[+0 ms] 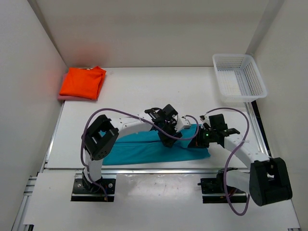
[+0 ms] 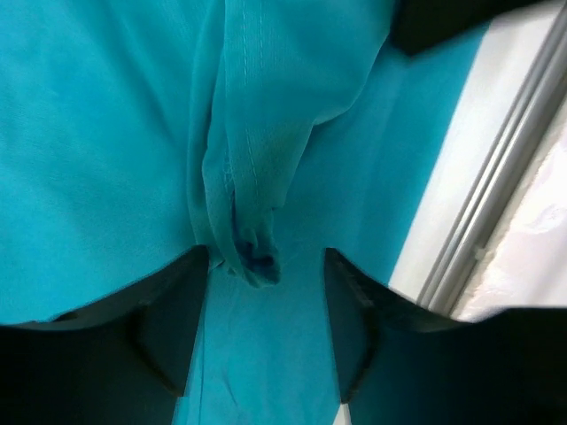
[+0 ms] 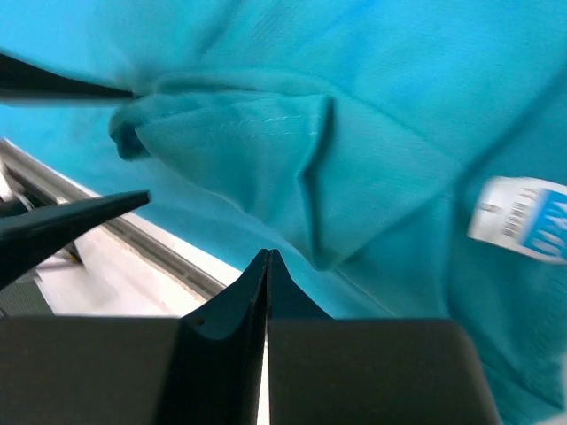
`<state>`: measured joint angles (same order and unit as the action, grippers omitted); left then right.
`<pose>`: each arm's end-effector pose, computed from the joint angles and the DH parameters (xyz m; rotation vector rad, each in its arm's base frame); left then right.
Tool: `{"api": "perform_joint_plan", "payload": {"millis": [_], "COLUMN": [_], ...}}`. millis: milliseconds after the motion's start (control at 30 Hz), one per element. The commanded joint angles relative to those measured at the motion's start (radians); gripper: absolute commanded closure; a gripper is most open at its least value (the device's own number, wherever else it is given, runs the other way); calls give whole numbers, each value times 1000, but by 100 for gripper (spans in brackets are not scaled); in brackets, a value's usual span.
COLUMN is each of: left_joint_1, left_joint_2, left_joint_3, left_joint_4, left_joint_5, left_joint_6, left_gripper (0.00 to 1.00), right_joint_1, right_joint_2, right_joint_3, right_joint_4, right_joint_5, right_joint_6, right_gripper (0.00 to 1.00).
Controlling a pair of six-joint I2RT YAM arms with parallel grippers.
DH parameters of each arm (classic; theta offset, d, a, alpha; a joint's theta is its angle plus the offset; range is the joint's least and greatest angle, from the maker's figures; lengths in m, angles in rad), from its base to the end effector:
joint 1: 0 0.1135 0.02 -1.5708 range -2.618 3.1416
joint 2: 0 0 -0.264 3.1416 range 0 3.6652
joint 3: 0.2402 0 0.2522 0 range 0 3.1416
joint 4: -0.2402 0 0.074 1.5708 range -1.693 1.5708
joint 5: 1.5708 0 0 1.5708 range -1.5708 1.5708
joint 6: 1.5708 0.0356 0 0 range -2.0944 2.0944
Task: Fold and stack the t-shirts
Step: Fold the other side of the tshirt into a rectangle
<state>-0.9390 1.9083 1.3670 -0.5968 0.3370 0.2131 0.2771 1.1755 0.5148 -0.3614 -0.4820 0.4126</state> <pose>0.2228 -0.3244 0.1901 1.6028 2.2766 -0.6596 0.1913 0.0716 0.1641 -0.0035 2.6624 0.8671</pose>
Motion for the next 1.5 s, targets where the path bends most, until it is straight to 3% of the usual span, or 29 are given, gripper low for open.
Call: {"api": "perform_joint_plan", "payload": {"millis": [0,100,200,267,467,867,1033,1100,1233,1333,1467], "left_joint_1": [-12,-29,-40,-49,-47,-27,-14,6,32,32,38], "left_joint_2": [9,12,9,6,0,-2,-20,-41,-139,-227,-270], "left_joint_3": [-19,-13,-8,-6,-32,-19,-12,-3,-57,-121,-147], "left_joint_4": [2,-15,-49,-77,-101,-75,-98,-106,-101,-87,-129], "left_joint_5": [-7,22,48,54,24,-7,-9,-21,-36,-50,-61], "left_joint_6": [41,66,112,141,189,157,160,161,193,235,238], "left_gripper": [39,52,63,67,65,53,47,41,29,1,1], "right_joint_1": [-73,-131,-89,-70,-95,46,40,43,102,152,165], "right_joint_2": [-66,-62,13,87,176,246,215,173,107,131,190], "right_joint_3": [-18,-30,5,51,94,27,4,-5,-33,-53,-38], "right_joint_4": [-18,31,53,47,62,177,234,211,124,75,29], "right_joint_5": [-12,-29,58,98,151,-113,-250,-306,-276,-230,-166], "right_joint_6": [24,28,34,20,32,2,-27,-73,-152,-164,-170], "right_gripper": [100,100,100,99,100,99,100,100,100,100,100]}}
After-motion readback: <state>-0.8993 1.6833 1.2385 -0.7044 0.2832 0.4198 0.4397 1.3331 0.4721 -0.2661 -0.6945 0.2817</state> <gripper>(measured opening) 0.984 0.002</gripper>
